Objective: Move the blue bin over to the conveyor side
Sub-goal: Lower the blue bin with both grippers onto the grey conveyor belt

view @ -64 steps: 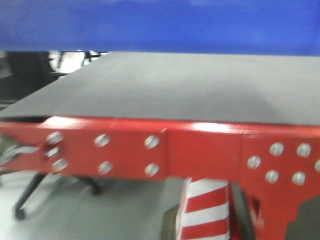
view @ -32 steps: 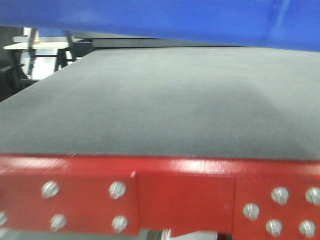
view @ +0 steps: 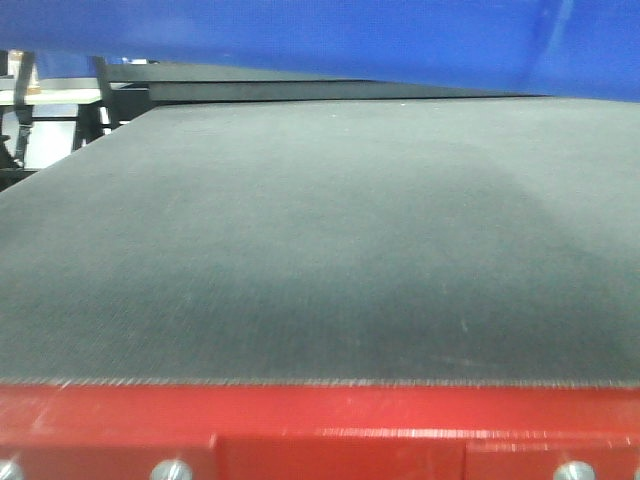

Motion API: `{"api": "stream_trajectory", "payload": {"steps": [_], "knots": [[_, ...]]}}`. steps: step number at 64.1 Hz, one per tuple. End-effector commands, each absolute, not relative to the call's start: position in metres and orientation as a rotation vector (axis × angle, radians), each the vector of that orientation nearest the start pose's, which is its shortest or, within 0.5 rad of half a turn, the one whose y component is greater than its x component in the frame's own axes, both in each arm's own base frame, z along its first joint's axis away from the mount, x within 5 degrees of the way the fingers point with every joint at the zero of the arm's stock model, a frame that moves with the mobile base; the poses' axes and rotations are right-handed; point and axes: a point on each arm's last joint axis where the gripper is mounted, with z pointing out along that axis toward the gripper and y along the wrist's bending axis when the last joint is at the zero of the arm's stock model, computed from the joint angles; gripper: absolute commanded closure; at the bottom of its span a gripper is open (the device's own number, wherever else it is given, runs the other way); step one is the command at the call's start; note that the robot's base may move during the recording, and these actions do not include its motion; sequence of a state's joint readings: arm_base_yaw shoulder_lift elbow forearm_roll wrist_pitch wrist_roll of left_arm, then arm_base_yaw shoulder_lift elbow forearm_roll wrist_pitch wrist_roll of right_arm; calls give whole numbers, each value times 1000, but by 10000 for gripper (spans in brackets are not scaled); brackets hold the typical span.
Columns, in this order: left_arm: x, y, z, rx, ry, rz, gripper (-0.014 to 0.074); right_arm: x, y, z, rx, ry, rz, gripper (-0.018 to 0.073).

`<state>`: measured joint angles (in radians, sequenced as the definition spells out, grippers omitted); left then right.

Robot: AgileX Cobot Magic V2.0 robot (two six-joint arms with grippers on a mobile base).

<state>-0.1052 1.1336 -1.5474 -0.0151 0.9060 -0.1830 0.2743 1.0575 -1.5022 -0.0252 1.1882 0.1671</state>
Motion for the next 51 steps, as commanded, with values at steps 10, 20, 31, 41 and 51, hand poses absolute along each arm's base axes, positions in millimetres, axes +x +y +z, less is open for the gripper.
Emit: {"api": "stream_trajectory", "payload": {"steps": [10, 20, 31, 41, 51], "knots": [[203, -20, 520, -72, 1799, -191, 616, 162, 40, 491, -139, 2116, 166, 638], [203, -20, 520, -72, 1799, -191, 616, 162, 40, 491, -139, 2116, 166, 638], [203, -20, 520, -72, 1799, -191, 616, 162, 40, 491, -139, 2116, 166, 638], [203, -20, 520, -72, 1799, -191, 616, 162, 40, 491, -139, 2116, 166, 638], [203, -20, 520, -72, 1799, -191, 616, 164, 41, 495, -138, 2075, 173, 638]]}}
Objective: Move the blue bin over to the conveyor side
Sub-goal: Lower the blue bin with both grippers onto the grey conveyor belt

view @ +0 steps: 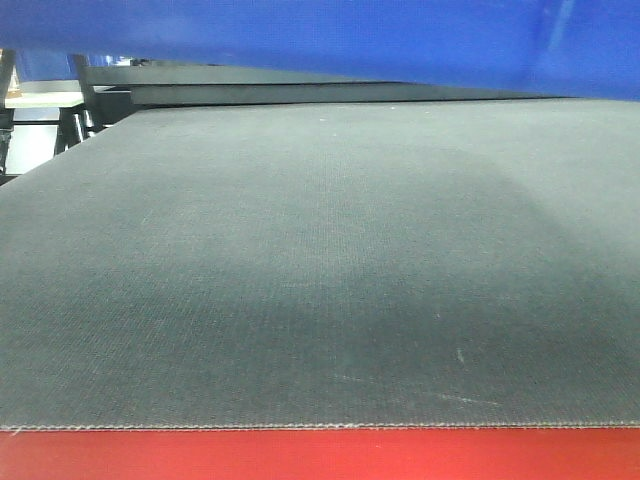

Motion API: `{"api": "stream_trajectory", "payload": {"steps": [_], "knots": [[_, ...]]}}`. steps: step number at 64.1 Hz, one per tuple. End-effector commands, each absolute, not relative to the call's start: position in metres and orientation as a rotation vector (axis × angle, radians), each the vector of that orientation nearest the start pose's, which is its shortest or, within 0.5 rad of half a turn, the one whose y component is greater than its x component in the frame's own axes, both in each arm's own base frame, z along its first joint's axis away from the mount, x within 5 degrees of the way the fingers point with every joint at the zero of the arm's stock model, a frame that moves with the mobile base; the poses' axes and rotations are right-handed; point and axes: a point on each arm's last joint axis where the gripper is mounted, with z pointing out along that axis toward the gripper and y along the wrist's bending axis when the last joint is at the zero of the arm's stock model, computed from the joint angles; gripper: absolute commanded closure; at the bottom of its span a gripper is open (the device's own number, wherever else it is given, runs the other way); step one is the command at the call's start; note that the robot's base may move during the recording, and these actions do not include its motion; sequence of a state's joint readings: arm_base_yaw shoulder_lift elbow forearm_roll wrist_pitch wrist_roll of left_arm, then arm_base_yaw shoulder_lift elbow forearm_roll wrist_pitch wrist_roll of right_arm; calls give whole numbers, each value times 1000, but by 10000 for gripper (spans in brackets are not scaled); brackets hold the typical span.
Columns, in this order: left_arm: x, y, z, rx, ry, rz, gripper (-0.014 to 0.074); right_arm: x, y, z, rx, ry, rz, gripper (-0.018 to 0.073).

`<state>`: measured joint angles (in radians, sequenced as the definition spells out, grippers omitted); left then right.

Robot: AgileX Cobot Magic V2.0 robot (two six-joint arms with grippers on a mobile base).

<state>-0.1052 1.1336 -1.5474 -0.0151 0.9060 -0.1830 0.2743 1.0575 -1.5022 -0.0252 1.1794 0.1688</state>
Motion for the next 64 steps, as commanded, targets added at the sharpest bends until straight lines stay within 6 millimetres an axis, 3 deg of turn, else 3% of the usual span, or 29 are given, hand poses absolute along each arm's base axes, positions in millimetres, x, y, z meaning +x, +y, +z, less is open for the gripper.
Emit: {"api": "stream_trajectory", "payload": {"steps": [1, 21, 38, 54, 64], "knots": [[203, -20, 520, -72, 1799, -191, 616, 164, 41, 495, -138, 2071, 174, 638], [202, -21, 519, -74, 1811, -197, 616, 167, 42, 502, -135, 1990, 188, 638], [203, -21, 505, -80, 1950, -184, 616, 179, 45, 492, -140, 2064, 183, 638], [227, -24, 457, -86, 2082, -178, 616, 210, 54, 467, -151, 2128, 171, 638], [237, -25, 429, -87, 2087, -178, 616, 224, 59, 434, -162, 2144, 170, 638]]}}
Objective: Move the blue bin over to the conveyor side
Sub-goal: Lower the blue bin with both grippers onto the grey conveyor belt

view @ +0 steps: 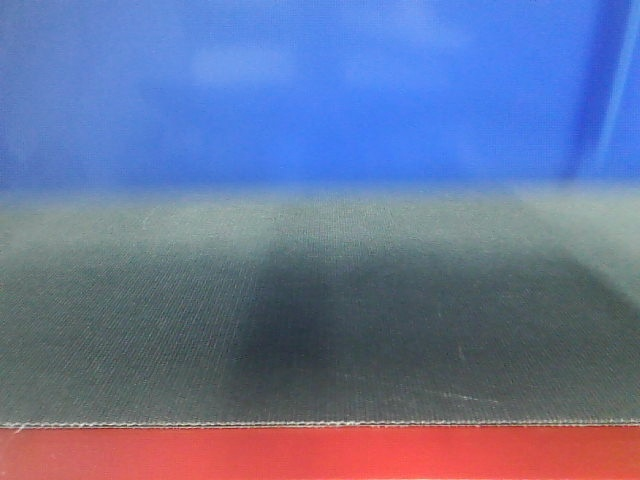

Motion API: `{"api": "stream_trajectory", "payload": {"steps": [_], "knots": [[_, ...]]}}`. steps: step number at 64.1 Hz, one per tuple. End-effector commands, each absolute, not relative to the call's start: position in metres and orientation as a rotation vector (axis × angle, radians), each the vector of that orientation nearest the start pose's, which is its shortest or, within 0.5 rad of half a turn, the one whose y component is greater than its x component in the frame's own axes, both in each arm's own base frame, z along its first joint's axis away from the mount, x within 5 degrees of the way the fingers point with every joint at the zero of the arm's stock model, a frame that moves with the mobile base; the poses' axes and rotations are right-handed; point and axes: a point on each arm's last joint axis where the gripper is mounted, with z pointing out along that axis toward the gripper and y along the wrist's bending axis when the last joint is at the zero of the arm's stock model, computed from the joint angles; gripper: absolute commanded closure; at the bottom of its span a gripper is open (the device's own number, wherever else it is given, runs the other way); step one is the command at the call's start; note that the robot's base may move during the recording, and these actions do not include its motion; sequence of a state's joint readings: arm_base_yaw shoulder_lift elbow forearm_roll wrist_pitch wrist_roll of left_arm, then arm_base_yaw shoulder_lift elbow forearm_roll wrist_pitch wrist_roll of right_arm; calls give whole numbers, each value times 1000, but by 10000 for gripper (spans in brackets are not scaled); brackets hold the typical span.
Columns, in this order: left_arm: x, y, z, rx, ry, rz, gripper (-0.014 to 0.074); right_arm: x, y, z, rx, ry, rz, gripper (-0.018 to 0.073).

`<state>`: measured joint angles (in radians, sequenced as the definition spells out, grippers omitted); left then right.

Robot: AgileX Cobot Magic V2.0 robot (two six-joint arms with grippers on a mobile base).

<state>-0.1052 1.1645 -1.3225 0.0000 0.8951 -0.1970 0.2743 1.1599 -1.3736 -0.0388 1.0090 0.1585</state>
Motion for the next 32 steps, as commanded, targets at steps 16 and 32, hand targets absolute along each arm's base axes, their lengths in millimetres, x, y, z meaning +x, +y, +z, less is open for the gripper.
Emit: {"api": "stream_trajectory", "payload": {"steps": [16, 32], "knots": [[249, -26, 394, -86, 2063, -181, 616, 239, 64, 397, -169, 2090, 186, 638], [271, -29, 370, -100, 2093, -198, 616, 250, 67, 369, -176, 2110, 188, 638]]}}
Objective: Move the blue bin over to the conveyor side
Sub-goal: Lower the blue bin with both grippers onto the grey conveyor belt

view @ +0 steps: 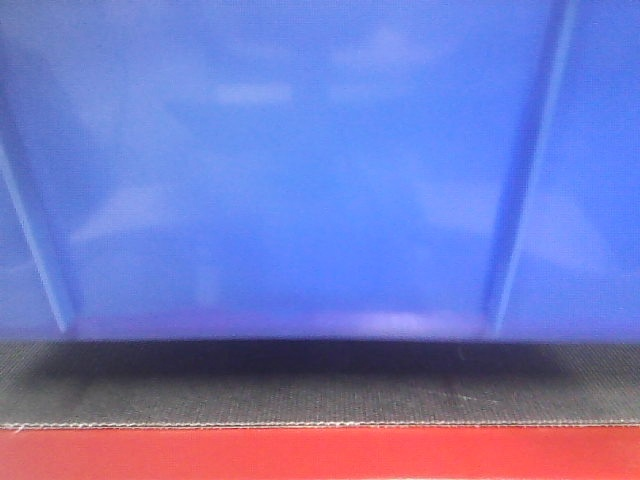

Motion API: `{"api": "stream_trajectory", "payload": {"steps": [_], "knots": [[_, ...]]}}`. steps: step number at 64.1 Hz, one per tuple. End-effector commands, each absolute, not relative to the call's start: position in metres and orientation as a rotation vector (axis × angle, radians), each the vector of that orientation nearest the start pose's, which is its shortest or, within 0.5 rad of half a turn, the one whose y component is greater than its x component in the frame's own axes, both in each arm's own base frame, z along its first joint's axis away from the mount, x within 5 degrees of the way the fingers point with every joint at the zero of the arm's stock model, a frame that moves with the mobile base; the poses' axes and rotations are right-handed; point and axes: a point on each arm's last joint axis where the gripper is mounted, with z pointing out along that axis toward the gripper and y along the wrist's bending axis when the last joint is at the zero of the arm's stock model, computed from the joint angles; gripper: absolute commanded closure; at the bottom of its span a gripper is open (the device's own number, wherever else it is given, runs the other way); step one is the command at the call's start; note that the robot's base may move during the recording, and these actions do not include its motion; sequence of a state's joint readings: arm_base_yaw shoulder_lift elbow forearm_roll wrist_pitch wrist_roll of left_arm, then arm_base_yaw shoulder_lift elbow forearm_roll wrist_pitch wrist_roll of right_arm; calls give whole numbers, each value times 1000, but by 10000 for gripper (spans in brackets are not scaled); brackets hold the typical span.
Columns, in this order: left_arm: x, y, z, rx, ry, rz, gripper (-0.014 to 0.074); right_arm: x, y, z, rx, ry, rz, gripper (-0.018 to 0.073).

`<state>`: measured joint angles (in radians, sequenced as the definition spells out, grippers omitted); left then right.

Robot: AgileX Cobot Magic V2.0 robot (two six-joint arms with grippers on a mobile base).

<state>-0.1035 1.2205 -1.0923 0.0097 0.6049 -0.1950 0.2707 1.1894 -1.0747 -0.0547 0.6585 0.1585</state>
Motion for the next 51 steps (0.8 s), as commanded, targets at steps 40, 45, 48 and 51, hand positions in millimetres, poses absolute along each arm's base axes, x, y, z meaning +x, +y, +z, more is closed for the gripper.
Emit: {"api": "stream_trajectory", "payload": {"steps": [40, 45, 48, 51], "knots": [[296, -33, 330, -122, 2272, -194, 616, 280, 76, 334, -186, 2144, 187, 638], [296, -33, 329, -122, 2280, -193, 616, 283, 77, 331, -187, 2153, 185, 638], [297, -33, 328, -122, 2282, -193, 616, 283, 77, 329, -188, 2158, 184, 638], [298, -33, 327, -122, 2287, -192, 612, 283, 77, 329, -188, 2160, 184, 638]]}}
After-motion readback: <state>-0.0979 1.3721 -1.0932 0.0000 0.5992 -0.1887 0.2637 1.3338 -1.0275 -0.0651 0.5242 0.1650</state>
